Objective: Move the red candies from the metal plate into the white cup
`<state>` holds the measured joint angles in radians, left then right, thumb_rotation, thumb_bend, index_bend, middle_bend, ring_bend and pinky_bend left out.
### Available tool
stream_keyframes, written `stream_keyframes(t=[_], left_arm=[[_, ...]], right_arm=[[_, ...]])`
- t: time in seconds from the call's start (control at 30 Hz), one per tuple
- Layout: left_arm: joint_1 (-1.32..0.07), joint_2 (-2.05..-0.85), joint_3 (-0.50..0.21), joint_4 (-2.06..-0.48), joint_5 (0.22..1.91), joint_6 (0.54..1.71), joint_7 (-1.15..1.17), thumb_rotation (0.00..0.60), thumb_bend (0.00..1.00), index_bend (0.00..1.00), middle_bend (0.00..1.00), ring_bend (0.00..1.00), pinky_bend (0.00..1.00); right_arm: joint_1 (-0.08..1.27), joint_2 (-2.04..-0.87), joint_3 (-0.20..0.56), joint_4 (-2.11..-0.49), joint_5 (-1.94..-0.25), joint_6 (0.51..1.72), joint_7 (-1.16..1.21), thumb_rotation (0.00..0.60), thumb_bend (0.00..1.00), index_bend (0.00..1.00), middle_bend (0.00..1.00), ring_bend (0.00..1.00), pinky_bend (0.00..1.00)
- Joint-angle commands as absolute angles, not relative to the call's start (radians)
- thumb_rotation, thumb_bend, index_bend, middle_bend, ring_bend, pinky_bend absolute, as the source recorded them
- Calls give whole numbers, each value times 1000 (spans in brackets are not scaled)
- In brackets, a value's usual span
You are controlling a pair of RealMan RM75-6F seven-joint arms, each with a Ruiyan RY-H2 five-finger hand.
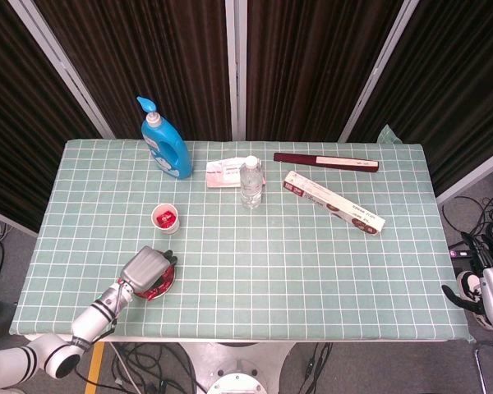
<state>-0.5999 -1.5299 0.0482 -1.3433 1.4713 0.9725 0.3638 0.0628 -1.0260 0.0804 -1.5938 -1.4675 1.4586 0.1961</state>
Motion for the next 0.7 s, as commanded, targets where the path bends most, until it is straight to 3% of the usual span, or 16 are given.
stream_keyframes(t=[0.03,0.23,0.7], left_arm=[[-599,-1534,48,-1336,1470,972,364,600,290,442,460,879,1000],[-590,-1548,54,-1302,1485,990,371,600,292,509,509,880,1000],[-580,-1564,62,-1258,1501,995,372,600,303,510,518,880,1000]], right_arm=[[62,-1026,81,-1593,-1467,1459,198,600,114,59,136,5,299],[60,-1025,80,-1592,-1466,1460,201,600,114,59,136,5,299],[60,-1022,81,-1599,-1466,1461,195,600,113,59,136,5,299]])
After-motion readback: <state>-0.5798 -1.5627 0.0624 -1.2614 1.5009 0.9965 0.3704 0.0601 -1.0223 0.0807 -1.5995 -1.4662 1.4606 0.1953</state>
